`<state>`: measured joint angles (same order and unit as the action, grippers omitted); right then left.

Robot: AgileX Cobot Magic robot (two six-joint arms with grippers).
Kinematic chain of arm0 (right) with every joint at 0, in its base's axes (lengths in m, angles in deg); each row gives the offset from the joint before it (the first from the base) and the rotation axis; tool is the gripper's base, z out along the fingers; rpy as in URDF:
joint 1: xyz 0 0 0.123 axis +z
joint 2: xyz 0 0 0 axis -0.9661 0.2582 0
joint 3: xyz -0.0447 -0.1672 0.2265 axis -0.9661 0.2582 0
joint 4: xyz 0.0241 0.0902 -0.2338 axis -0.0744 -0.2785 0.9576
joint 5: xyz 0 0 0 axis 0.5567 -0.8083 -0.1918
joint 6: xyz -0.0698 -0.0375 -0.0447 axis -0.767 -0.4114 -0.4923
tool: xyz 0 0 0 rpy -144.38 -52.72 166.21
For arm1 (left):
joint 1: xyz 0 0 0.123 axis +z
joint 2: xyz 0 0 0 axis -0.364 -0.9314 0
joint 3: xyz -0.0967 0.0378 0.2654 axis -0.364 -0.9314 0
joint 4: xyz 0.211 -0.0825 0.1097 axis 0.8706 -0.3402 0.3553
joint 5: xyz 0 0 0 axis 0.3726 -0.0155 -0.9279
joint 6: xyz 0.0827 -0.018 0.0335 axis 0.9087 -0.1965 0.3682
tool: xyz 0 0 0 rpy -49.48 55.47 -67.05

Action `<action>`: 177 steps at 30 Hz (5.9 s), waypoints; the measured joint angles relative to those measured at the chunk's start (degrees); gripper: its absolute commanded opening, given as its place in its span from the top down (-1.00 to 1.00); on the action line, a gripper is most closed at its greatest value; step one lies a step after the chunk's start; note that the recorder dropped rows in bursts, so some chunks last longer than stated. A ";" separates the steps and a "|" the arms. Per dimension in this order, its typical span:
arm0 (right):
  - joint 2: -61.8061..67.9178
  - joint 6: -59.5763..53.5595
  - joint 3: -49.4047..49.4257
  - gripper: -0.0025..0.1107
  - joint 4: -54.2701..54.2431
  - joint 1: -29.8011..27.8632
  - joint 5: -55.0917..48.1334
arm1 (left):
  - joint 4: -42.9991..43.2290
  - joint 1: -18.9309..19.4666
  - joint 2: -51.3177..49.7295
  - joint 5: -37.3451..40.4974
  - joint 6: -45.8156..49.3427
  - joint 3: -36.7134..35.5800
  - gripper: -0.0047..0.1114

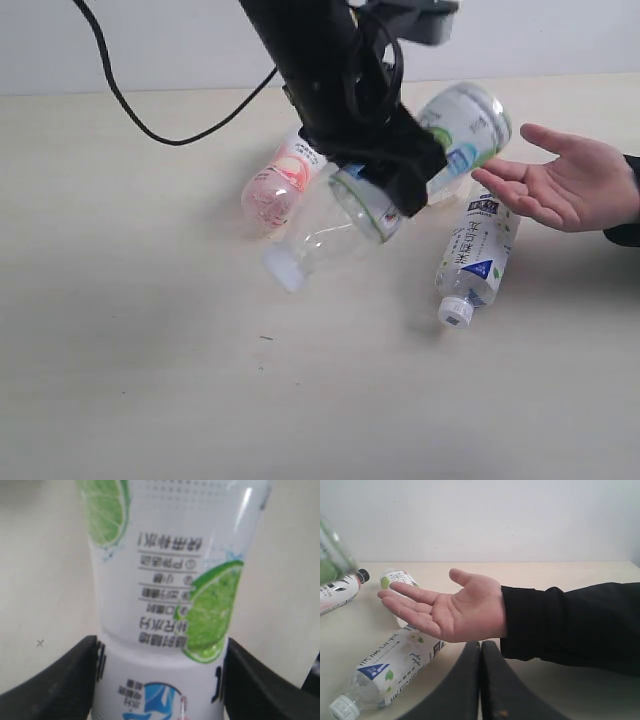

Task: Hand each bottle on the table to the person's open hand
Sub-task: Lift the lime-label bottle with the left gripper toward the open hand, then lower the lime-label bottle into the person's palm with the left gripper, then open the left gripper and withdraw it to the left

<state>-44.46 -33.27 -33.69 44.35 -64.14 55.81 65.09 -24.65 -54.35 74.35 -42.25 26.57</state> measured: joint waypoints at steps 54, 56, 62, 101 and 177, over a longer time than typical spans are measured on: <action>0.00 0.00 0.00 0.96 0.00 0.00 0.00 | 7.12 -10.72 -13.47 -27.80 -59.32 22.23 0.92; 0.00 0.00 0.00 0.96 0.00 0.00 0.00 | 5.89 -10.37 -14.58 -27.72 -59.71 22.23 0.92; 0.00 0.00 0.00 0.96 0.00 0.00 0.00 | 2.96 -8.97 -17.87 -27.27 -60.21 22.23 0.92; 0.00 0.00 0.00 0.96 0.00 0.00 0.00 | -1.97 -6.95 -22.79 -28.33 -49.89 22.23 -0.69; 0.00 0.00 0.00 0.96 0.00 0.00 0.00 | 20.99 16.84 46.01 -47.61 -27.08 -54.11 0.92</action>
<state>-44.46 -33.27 -33.69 44.35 -64.14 55.81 86.08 -7.80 -8.34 26.74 -69.34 -27.53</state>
